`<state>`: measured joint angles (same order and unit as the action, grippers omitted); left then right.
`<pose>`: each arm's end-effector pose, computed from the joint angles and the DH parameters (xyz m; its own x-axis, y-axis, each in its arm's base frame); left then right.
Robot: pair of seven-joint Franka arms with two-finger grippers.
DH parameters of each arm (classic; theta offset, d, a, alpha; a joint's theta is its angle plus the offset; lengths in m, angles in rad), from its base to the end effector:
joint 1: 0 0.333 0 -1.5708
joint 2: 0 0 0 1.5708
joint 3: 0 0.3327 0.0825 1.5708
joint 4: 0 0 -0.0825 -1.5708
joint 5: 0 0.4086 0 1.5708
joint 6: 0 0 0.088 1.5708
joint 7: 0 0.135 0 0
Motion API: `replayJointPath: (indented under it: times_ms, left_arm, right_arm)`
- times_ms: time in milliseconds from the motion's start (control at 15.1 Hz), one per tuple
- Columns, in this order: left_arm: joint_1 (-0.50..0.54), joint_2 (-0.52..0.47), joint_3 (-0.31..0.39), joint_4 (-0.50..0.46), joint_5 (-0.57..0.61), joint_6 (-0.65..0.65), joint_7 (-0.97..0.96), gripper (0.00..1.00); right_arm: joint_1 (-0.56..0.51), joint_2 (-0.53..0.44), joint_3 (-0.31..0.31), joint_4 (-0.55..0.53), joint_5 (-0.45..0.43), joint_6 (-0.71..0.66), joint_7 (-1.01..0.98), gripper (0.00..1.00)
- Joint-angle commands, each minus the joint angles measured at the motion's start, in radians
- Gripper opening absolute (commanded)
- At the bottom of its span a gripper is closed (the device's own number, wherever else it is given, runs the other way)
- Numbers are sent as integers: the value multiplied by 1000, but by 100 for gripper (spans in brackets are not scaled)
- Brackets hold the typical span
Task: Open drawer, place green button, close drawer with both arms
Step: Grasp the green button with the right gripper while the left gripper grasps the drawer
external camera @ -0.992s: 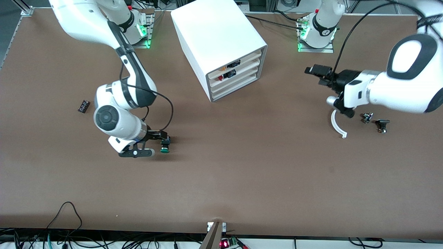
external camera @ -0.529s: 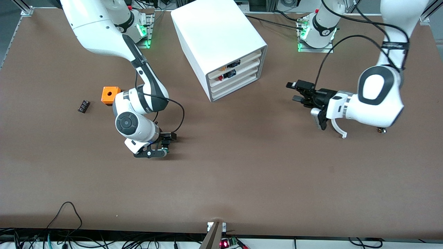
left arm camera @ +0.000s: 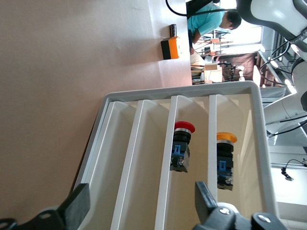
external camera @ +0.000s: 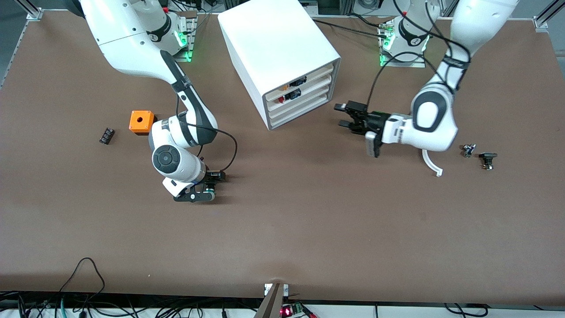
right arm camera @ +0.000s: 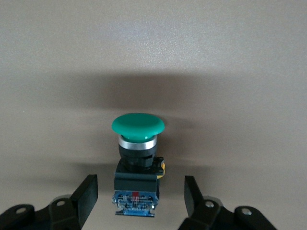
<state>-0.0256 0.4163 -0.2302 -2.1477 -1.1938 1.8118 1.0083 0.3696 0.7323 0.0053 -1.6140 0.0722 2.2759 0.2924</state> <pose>0.4921 -0.2370 0.2012 0.9089 -0.4141 0.0485 -0.1713 -0.2650 0.9489 0.6612 0.2634 0.1574 0.9958 0.0338 -0.0845 0.0311 -0.9990 -0.0320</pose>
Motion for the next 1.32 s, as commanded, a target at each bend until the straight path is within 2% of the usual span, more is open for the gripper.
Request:
replayJointPath:
  times_ms: [0,198,397,595,661,860,1257]
  left_arm:
    - [1,59,-18,-6,-40,8,111,69]
    - [-4,98,-35,-27,-67,12,153,61]
    - [-5,107,-35,-47,-69,14,153,60]
    - [-10,113,-40,-89,-69,12,165,56]
    - [-19,114,-40,-92,-69,12,165,54]
    - [-31,125,-41,-95,-70,30,167,54]
    - [-62,150,-49,-115,-110,55,188,54]
  right_arm:
    - [9,-5,-4,-14,12,19,10,52]
    - [11,-5,-4,-14,12,19,11,25]
    - [11,-5,-4,-14,12,19,11,8]
    - [9,-8,-4,-4,12,11,11,5]
    - [8,-10,-4,0,12,10,10,0]
    - [9,-11,-4,23,18,-4,78,0]
    - [19,-14,-7,181,15,-234,308,0]
